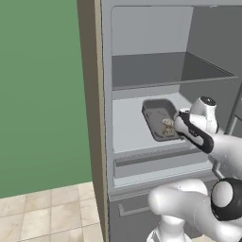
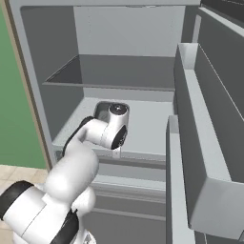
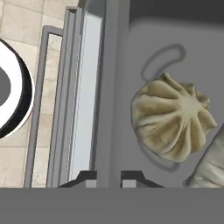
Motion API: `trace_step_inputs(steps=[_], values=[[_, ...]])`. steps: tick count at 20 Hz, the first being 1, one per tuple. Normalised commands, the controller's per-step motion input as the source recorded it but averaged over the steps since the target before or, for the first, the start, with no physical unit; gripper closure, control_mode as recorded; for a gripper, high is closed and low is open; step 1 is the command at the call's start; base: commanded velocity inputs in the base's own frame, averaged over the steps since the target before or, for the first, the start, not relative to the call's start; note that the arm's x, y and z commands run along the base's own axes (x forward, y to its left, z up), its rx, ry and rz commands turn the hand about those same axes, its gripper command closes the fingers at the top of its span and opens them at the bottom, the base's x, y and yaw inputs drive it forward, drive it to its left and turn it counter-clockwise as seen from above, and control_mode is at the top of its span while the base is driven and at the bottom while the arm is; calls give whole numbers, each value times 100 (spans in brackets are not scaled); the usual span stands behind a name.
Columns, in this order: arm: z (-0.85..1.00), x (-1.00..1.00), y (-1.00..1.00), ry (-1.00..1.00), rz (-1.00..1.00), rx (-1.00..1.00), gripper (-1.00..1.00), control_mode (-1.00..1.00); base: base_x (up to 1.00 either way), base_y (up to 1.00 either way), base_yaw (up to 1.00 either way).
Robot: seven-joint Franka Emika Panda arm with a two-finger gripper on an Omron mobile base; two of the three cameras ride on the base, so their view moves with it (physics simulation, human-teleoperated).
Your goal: Place two dumplings into each of the tupperware containers and then place the containers in the fridge.
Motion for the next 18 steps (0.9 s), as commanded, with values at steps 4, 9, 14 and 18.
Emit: trace_step_inputs(steps=[4,9,14,18], values=[[-27,51,0,0,0,0,100,-100,0,0,0],[-1,29,0,0,0,0,100,-100,0,0,0],[-8,35,0,0,0,0,100,-100,0,0,0],[-4,23,0,0,0,0,100,-100,0,0,0]])
